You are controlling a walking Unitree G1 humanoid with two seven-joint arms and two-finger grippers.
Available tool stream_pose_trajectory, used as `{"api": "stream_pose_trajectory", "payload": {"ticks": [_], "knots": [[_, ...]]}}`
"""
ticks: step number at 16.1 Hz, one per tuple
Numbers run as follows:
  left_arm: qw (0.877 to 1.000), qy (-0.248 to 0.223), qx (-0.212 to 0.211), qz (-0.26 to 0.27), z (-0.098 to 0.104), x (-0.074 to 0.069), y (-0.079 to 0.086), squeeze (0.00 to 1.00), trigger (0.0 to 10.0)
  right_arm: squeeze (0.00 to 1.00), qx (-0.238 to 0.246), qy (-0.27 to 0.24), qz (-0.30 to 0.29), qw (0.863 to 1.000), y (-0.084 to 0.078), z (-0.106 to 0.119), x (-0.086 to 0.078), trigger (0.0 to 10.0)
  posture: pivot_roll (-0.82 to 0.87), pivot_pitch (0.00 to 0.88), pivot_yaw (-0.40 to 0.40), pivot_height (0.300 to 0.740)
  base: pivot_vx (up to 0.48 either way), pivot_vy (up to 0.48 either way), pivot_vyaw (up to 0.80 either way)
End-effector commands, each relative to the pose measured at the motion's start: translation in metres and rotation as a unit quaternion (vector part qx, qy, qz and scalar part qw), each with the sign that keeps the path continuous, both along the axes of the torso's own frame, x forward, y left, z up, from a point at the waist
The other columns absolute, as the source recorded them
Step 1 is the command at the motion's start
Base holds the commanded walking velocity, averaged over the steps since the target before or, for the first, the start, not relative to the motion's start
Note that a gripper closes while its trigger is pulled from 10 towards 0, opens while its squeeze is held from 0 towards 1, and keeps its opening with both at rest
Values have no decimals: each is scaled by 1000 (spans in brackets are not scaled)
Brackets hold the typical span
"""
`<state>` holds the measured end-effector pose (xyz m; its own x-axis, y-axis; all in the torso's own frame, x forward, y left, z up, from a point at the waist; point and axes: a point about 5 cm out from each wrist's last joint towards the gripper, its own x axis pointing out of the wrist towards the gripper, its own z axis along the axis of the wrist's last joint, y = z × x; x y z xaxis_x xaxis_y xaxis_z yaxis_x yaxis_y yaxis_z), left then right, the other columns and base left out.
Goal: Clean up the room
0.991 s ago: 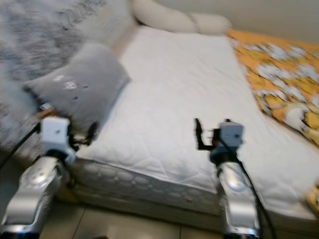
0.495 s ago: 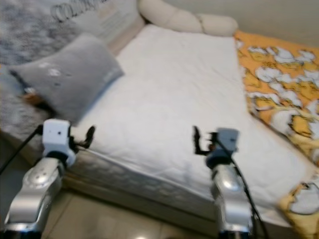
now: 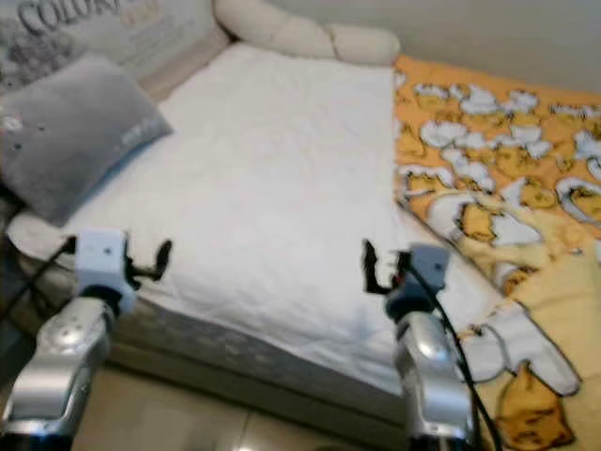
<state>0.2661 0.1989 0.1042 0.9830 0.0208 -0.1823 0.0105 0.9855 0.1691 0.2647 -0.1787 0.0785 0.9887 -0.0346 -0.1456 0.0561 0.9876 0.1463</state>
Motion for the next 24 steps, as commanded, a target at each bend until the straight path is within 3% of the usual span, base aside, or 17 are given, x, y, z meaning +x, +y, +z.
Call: {"api": "stream_pose_trajectory", "payload": {"ticks": [1, 24], "knots": [[1000, -1, 0, -7, 2, 2, -6, 1000, 10000, 1000, -6, -7, -7, 1000, -6, 5, 3, 10000, -15, 0, -9, 740, 0, -480, 0], [1000, -3, 11, -26, 5, 5, -12, 1000, 10000, 1000, -5, 11, 3, 1000, -4, -2, 2, 10000, -12, 0, -11, 740, 0, -480, 24]]}}
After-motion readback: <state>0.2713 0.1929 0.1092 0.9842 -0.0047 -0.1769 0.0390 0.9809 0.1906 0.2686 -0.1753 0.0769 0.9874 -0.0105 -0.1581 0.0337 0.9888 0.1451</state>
